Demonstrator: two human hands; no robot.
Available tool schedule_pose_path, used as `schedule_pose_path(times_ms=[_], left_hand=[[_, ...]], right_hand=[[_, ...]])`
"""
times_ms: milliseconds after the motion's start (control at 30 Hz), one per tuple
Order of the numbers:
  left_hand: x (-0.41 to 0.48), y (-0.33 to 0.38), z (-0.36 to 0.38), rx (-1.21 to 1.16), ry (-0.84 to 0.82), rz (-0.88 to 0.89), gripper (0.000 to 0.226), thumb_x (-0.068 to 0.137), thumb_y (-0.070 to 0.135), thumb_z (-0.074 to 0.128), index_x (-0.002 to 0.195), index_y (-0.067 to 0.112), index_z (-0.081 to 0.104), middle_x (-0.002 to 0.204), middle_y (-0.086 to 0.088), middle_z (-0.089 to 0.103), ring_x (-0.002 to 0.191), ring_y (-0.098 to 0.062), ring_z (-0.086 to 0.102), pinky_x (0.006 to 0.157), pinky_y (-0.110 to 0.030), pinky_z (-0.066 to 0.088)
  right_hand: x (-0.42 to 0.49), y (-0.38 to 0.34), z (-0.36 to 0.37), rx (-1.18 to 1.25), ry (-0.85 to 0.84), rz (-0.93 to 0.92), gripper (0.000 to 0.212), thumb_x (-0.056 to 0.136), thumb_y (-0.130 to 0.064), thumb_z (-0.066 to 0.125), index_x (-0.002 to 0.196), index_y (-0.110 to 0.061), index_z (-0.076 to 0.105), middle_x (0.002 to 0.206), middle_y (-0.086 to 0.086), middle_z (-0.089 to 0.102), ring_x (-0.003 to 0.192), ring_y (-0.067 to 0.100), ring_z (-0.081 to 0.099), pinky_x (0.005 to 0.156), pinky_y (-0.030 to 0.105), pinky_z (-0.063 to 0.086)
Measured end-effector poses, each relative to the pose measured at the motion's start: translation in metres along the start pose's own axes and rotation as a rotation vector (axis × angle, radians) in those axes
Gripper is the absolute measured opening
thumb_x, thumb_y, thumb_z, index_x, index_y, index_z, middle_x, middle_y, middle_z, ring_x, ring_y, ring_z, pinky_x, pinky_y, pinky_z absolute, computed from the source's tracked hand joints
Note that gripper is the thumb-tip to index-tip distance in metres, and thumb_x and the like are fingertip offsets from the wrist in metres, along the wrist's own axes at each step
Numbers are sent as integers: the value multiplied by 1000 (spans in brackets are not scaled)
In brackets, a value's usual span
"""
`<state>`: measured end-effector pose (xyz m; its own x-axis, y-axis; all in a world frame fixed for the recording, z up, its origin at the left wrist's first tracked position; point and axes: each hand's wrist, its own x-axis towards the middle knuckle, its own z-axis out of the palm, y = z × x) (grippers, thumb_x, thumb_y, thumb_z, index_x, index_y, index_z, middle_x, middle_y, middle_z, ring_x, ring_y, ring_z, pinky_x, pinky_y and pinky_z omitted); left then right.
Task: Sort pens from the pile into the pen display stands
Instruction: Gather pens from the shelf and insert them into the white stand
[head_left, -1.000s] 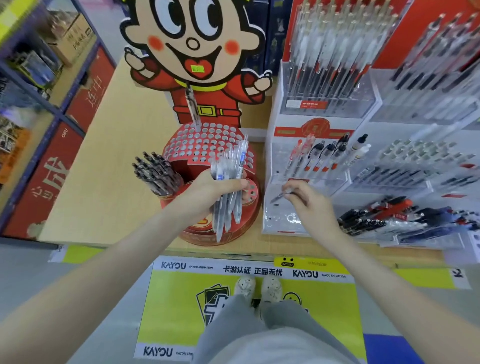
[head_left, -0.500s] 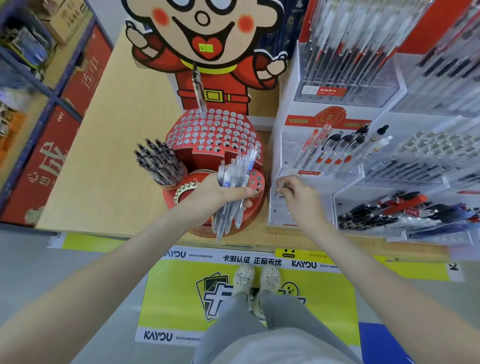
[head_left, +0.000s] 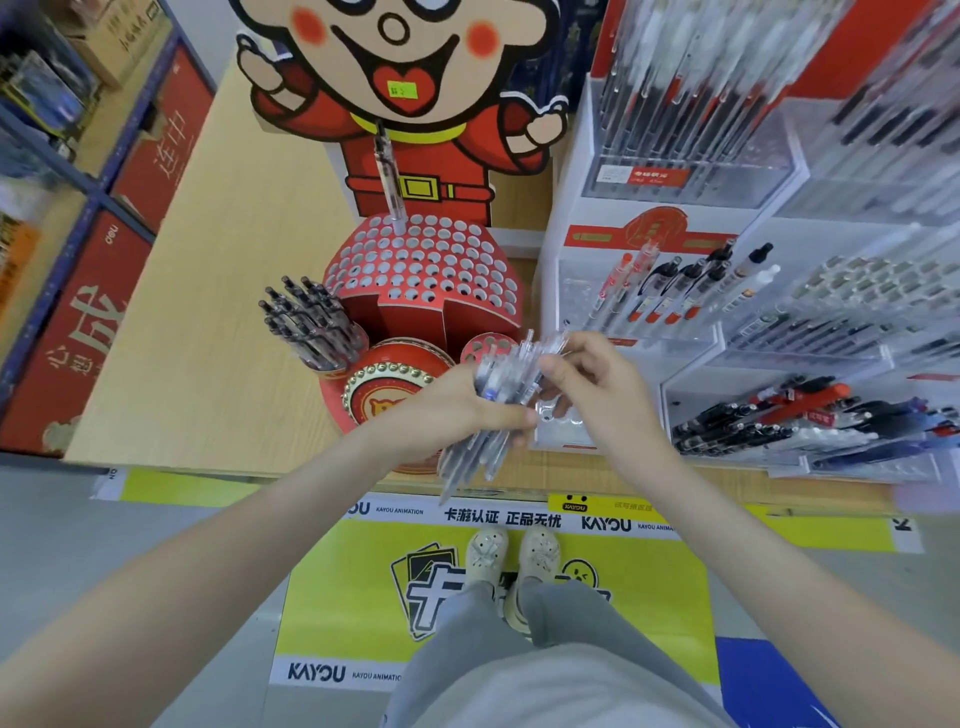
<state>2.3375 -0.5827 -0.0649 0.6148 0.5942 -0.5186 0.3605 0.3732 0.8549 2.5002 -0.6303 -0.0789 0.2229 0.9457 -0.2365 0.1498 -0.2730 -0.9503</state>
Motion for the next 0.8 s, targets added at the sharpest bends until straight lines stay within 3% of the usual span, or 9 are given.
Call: schedule_pose_path(times_ms=[233,367,433,600,700,800], left_hand=[[1,0,1,-9,19,17,7,89,15,66,82,13,67,74,-10,67,68,-13,65,68,-19,52],[2,-1,-3,-76,154,-11,4,88,9,67,89,6,67,72,-4,71,67,-15,67,65,-25,56],[1,-3,-6,-119,229,-16,2,88,5,65,89,4,66,69,-1,71,64,-15,66,62,-25,56],[-3,-10,-10,-302,243,-27,9,90,1,60,91,9,64,80,-3,72,67,-18,66,63,-30,55],[-6,-13,-8,-346,236,-36,10,90,0,59,94,8,64,81,-6,71,65,-18,66,60,-28,55],[-5,-16,-8,-304,257,-53,8,90,2,61,95,7,64,82,-6,72,65,-16,67,59,-27,56]], right_hand=[[-1,-5,-20,254,-6,40,5,92,-6,57,87,-7,57,75,3,66,67,16,64,57,28,51],[-2,1,-35,369,250,-87,17,95,0,47,83,-12,49,67,-7,59,65,19,59,54,30,50],[-2,12,-42,243,327,-149,15,98,-5,45,87,-14,47,71,-7,56,70,18,58,58,33,52],[0,49,-40,-243,171,-143,8,96,-20,51,99,-28,50,93,-4,65,89,16,63,81,45,54],[5,51,-34,-311,132,-170,10,97,-18,50,104,-26,49,90,-6,64,86,16,63,80,33,54],[7,46,-33,-411,73,-199,7,97,-16,50,103,-21,49,83,-9,59,78,14,58,67,6,41]])
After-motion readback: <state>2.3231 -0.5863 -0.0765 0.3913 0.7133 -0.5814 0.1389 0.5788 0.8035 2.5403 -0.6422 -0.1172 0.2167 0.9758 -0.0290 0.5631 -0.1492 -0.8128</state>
